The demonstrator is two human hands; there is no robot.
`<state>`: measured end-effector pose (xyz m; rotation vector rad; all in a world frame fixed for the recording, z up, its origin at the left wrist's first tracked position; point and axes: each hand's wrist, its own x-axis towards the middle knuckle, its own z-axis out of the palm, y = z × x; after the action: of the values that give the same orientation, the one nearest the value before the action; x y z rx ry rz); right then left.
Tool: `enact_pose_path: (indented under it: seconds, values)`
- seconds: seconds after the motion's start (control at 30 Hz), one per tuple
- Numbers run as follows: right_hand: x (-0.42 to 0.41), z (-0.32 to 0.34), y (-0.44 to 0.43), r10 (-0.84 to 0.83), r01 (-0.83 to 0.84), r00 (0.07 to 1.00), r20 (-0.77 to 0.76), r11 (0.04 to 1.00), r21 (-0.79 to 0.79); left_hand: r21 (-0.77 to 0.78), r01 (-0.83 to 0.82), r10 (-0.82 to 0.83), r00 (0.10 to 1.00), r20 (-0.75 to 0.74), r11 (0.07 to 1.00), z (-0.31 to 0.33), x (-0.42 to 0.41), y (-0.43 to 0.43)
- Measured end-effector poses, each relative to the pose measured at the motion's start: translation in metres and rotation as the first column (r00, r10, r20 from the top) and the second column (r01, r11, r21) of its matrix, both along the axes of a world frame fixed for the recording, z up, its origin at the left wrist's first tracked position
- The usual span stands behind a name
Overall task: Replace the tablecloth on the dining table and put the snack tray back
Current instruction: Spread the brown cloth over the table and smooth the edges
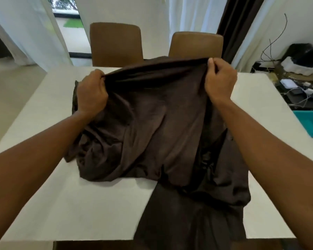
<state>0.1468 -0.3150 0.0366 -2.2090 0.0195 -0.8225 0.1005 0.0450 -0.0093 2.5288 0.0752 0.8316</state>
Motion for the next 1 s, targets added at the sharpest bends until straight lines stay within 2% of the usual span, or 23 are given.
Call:
enact_pose_path:
  seconds: [0.07, 0.1, 0.17, 0.2, 0.23, 0.27, 0.3, 0.33, 0.37, 0.4, 0.47, 0.5, 0.57, 0.6, 0.63, 0.67, 0.73, 0.8, 0.83, 0.87, 0.9, 0.93, 1.0]
  values:
    - [-0.005, 0.012, 0.012, 0.025, -0.028, 0.997, 0.067, 0.998, 0.057, 0.020, -0.009, 0.008, 0.999, 0.045, 1.000, 0.005, -0.011, 0.005]
    - [-0.013, 0.007, 0.016, 0.050, -0.053, 0.998, 0.039, 0.996, 0.074, 0.053, 0.055, -0.056, 0.998, 0.016, 0.997, 0.001, -0.022, 0.008]
    - [-0.043, -0.015, 0.021, 0.256, -0.249, 0.941, -0.219, 0.967, 0.062, 0.093, 0.278, -0.261, 0.952, -0.161, 0.956, -0.013, -0.054, 0.014]
    - [-0.064, -0.028, 0.022, 0.412, -0.425, 0.795, -0.445, 0.902, 0.077, 0.079, 0.375, -0.334, 0.889, -0.312, 0.924, -0.020, -0.069, 0.015]
    - [-0.087, -0.044, 0.024, 0.514, -0.597, 0.533, -0.672, 0.791, 0.132, 0.053, 0.438, -0.362, 0.799, -0.480, 0.897, -0.026, -0.084, 0.016]
    - [-0.108, -0.060, 0.026, 0.514, -0.735, 0.248, -0.821, 0.652, 0.186, 0.019, 0.476, -0.359, 0.689, -0.630, 0.879, -0.032, -0.092, 0.015]
    - [-0.123, -0.075, 0.030, 0.445, -0.809, 0.022, -0.895, 0.534, 0.245, 0.004, 0.491, -0.330, 0.592, -0.735, 0.871, -0.036, -0.097, 0.016]
    - [-0.131, -0.083, 0.033, 0.361, -0.815, -0.113, -0.926, 0.499, 0.294, 0.031, 0.505, -0.293, 0.549, -0.783, 0.863, -0.039, -0.097, 0.016]
    - [-0.133, -0.084, 0.035, 0.338, -0.772, -0.186, -0.923, 0.531, 0.350, 0.067, 0.514, -0.277, 0.562, -0.780, 0.855, -0.038, -0.096, 0.015]
    - [-0.128, -0.080, 0.036, 0.369, -0.698, -0.184, -0.911, 0.603, 0.386, 0.090, 0.508, -0.292, 0.621, -0.728, 0.857, -0.035, -0.094, 0.012]
    - [-0.108, -0.068, 0.038, 0.488, -0.599, -0.053, -0.871, 0.682, 0.418, 0.059, 0.475, -0.366, 0.746, -0.557, 0.878, -0.031, -0.085, 0.003]
    - [-0.097, -0.060, 0.040, 0.532, -0.597, 0.054, -0.845, 0.695, 0.401, 0.061, 0.463, -0.383, 0.794, -0.473, 0.884, -0.029, -0.079, -0.003]
    - [-0.075, -0.053, 0.046, 0.543, -0.598, 0.374, -0.752, 0.761, 0.252, 0.119, 0.456, -0.379, 0.836, -0.397, 0.882, -0.028, -0.061, -0.016]
    - [-0.063, -0.054, 0.048, 0.502, -0.572, 0.524, -0.688, 0.806, 0.152, 0.150, 0.468, -0.372, 0.827, -0.421, 0.871, -0.030, -0.048, -0.020]
    - [-0.049, -0.058, 0.049, 0.458, -0.560, 0.595, -0.660, 0.826, 0.068, 0.175, 0.492, -0.356, 0.794, -0.494, 0.853, -0.033, -0.033, -0.024]
    - [-0.038, -0.064, 0.050, 0.445, -0.596, 0.574, -0.687, 0.803, 0.022, 0.189, 0.522, -0.317, 0.726, -0.610, 0.832, -0.037, -0.021, -0.026]
    - [-0.023, -0.081, 0.047, 0.418, -0.727, 0.395, -0.818, 0.687, 0.000, 0.224, 0.576, -0.202, 0.583, -0.787, 0.786, -0.046, 0.002, -0.030]
    - [-0.018, -0.099, 0.041, 0.375, -0.802, 0.244, -0.894, 0.596, 0.031, 0.261, 0.620, -0.136, 0.518, -0.844, 0.740, -0.054, 0.018, -0.035]
    - [-0.017, -0.108, 0.037, 0.385, -0.803, 0.257, -0.886, 0.595, 0.025, 0.259, 0.630, -0.131, 0.504, -0.854, 0.732, -0.057, 0.022, -0.038]
    - [-0.016, -0.114, 0.032, 0.412, -0.787, 0.322, -0.852, 0.617, 0.001, 0.256, 0.632, -0.133, 0.500, -0.856, 0.731, -0.059, 0.024, -0.041]
    - [-0.013, -0.118, 0.028, 0.420, -0.741, 0.434, -0.797, 0.670, -0.050, 0.256, 0.617, -0.139, 0.519, -0.844, 0.744, -0.060, 0.026, -0.042]
    - [-0.008, -0.119, 0.025, 0.411, -0.676, 0.567, -0.713, 0.728, -0.118, 0.265, 0.561, -0.143, 0.579, -0.803, 0.784, -0.059, 0.027, -0.041]
    - [0.007, -0.113, 0.021, 0.358, -0.525, 0.787, -0.503, 0.816, -0.241, 0.232, 0.328, -0.130, 0.789, -0.600, 0.916, -0.054, 0.031, -0.030]
